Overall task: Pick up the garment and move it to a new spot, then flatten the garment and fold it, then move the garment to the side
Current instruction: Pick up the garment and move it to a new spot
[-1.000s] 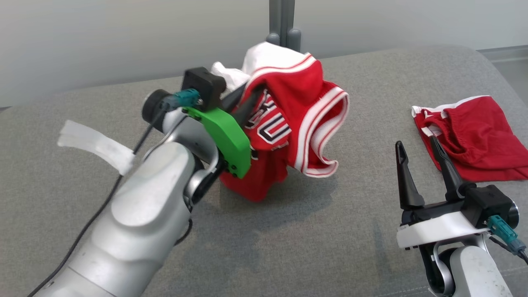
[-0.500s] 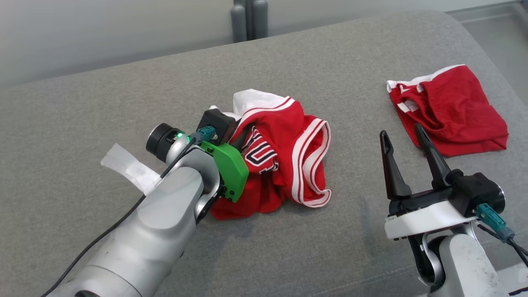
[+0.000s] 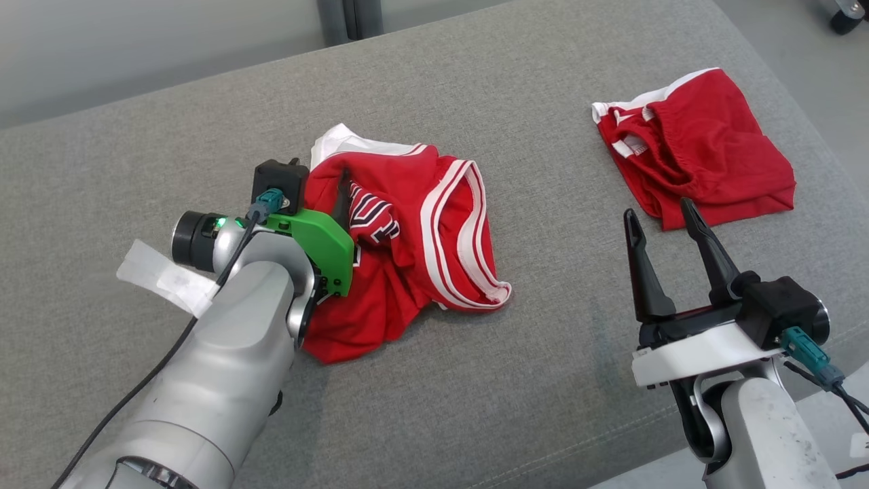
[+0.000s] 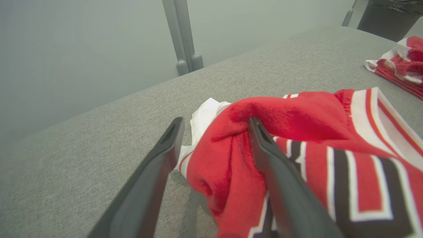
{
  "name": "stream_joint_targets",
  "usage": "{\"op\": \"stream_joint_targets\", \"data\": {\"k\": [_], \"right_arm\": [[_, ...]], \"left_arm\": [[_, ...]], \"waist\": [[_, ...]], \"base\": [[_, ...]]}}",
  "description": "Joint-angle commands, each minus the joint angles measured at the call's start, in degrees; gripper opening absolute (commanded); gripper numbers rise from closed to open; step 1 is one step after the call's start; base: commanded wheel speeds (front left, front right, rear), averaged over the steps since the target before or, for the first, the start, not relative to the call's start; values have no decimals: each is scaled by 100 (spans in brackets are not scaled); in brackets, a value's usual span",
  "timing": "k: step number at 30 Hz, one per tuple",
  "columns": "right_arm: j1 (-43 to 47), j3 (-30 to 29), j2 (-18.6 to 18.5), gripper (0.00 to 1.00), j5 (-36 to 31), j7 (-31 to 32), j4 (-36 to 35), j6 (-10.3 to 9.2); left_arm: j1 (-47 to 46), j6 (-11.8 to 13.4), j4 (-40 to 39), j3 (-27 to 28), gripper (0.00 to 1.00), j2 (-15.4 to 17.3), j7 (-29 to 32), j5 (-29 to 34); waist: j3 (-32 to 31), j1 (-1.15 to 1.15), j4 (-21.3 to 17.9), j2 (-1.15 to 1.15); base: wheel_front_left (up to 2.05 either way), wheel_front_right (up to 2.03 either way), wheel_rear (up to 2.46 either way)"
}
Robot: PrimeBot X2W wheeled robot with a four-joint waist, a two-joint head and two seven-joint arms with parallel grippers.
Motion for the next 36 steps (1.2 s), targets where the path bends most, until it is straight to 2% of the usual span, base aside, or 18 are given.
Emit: {"op": "stream_joint_targets", "data": {"k": [1,5,12,16,21,27,36], "right_arm": [[-57,-50,-10,100,-9,-12,-2,1],[-25,-98,-11,100,-30,-21,-7,1],[156,-209,-12,100,-51,-10,1,1],[302,-254,-12,100,-11,6,24,1],[483,-291,-12,100,25,29,11,1],[582,-269,-12,100,58,56,-47,1],[496,-181,-11,100,-23,146,-151,1]], "left_arm": [[21,52,-56,93,100,11,-42,-24],[98,59,-402,402,100,-3,-38,-62],[531,-147,-1184,793,100,-27,-35,86],[1014,-313,-1485,670,100,-28,-35,-12],[1612,-289,-1626,443,100,-28,-36,-179],[2148,-254,-1483,226,100,-27,-8,-628],[2224,-228,-1007,187,100,-27,119,-1407]], "waist": [[-17,0,61,0],[-110,0,224,0],[-493,0,627,0],[-761,0,836,0],[-1005,0,999,0],[-1099,0,1015,0],[-903,0,691,0]], "base": [[0,0,0],[0,0,0],[0,0,0],[0,0,0],[0,0,0],[0,0,0],[0,0,0]]}}
